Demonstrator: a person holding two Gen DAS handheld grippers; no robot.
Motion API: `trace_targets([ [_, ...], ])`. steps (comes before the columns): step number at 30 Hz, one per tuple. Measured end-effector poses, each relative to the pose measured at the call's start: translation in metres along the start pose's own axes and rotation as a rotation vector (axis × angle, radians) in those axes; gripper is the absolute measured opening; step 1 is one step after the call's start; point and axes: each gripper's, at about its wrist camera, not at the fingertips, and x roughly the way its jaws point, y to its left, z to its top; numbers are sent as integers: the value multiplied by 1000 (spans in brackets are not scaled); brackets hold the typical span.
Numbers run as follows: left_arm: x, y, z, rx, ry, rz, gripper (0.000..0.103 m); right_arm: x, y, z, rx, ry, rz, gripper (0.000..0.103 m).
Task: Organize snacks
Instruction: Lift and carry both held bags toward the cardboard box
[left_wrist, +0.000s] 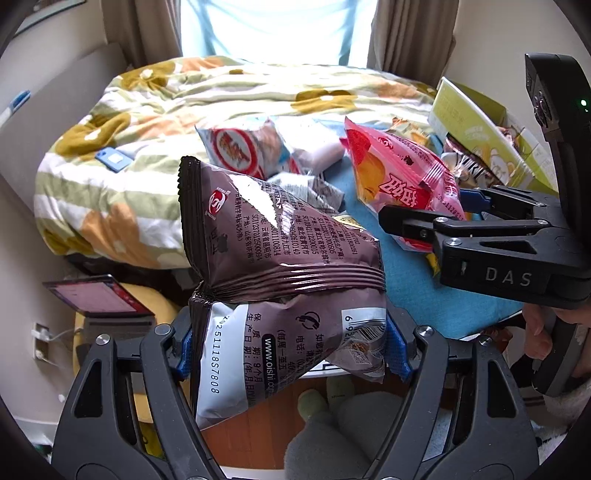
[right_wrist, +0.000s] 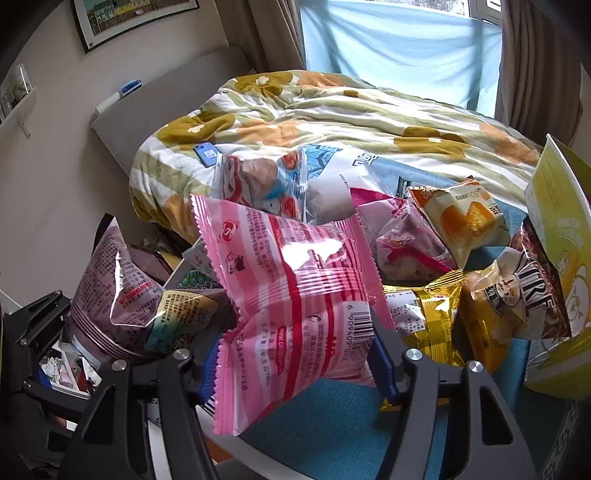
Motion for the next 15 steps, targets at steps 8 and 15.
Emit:
trace_targets([
  [8,-40,-11,35,27,-95,-42,74,-57,1,15,23,-85,-22,61],
  [15,-61,-37,83,99,-182,-94,74,-111,-18,30,83,-174,-96,61],
])
